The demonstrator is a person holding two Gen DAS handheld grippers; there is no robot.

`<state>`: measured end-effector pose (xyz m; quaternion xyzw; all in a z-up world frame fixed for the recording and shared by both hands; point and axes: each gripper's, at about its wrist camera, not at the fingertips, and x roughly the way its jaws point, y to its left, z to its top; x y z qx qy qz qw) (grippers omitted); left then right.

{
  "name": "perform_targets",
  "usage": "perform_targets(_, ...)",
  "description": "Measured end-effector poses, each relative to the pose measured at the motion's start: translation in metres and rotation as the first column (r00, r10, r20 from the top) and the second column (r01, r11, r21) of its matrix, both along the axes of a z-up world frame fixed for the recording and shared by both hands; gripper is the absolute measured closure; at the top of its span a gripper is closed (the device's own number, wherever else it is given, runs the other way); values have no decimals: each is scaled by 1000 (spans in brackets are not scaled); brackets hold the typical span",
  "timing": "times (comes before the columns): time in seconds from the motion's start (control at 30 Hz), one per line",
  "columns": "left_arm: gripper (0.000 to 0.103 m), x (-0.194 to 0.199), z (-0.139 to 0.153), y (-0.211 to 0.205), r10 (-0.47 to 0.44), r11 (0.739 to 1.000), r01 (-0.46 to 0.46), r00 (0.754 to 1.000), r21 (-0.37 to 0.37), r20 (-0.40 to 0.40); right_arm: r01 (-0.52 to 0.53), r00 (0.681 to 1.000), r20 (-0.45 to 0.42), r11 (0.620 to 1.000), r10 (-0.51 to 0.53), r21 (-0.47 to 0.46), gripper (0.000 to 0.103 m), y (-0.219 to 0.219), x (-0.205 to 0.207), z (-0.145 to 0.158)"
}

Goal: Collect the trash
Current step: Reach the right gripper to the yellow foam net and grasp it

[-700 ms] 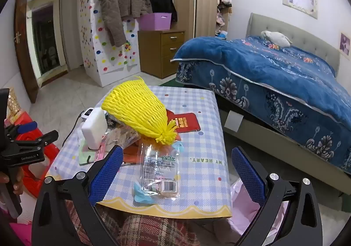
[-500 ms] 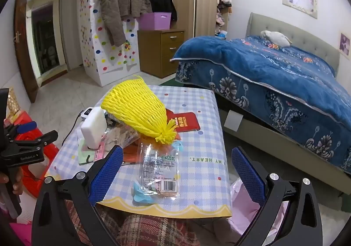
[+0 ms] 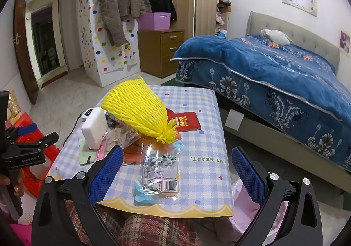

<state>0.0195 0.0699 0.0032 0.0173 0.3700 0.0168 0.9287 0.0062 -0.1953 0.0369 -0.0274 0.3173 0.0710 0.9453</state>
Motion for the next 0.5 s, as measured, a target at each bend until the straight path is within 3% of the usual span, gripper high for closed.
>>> perform_targets(0.5,7,2,-6,7,6,1000,-6,1000,-4,-9,-2,1000,-6,1000,2,12,5,1,3,-4)
